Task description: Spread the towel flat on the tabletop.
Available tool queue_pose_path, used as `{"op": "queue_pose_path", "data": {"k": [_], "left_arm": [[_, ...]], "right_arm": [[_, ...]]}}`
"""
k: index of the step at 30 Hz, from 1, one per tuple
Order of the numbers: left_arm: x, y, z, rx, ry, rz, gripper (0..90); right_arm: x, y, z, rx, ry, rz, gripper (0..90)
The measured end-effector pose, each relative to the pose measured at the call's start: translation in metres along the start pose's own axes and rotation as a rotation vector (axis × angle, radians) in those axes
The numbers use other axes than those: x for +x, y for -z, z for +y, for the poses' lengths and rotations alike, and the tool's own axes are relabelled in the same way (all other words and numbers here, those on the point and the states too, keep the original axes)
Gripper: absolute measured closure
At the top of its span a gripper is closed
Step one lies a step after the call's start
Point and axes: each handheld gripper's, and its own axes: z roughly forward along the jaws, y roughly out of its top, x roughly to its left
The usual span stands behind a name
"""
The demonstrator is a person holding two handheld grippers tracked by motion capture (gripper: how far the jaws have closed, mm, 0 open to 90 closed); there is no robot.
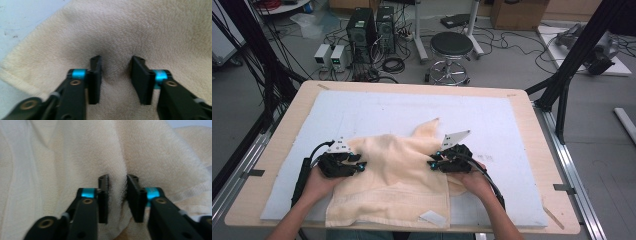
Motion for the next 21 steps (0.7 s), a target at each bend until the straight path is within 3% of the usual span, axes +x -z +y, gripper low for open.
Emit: {"op": "queue_pose_path", "data": {"k": [1, 2, 10, 12, 13, 15, 17, 19, 21], "left_arm": [[0.0, 0.001, -0.001, -0.005, 0.025, -0.021, 76.7], [0.0, 0.001, -0.001, -0.005, 0.025, -0.021, 81.2], [-0.018, 0.037, 0.0, -0.066, -0.022, -0.05, 84.0], [-0.025, 0.048, -0.002, -0.085, -0.04, -0.058, 84.0], [-0.034, 0.059, -0.006, -0.096, -0.054, -0.068, 84.0], [-0.041, 0.066, -0.011, -0.099, -0.067, -0.086, 84.0], [-0.043, 0.068, -0.014, -0.099, -0.072, -0.094, 82.8], [-0.046, 0.07, -0.017, -0.097, -0.074, -0.117, 75.8], [-0.045, 0.072, -0.016, -0.111, -0.065, -0.124, 67.3]], "right_arm": [[0.001, 0.001, 0.0, -0.005, 0.002, -0.002, 78.3], [0.002, 0.003, 0.001, -0.009, 0.004, 0.0, 78.9], [0.027, 0.036, 0.004, -0.045, 0.04, 0.016, 79.3], [0.033, 0.039, 0.003, -0.049, 0.049, 0.017, 79.4], [0.043, 0.043, 0.0, -0.048, 0.055, 0.037, 79.4], [0.052, 0.045, -0.006, -0.051, 0.057, 0.058, 79.4], [0.06, 0.044, -0.011, -0.028, 0.038, 0.11, 78.2], [0.066, 0.043, -0.013, -0.004, 0.054, 0.127, 71.9], [0.068, 0.048, -0.012, -0.022, 0.049, 0.127, 67.4]]}}
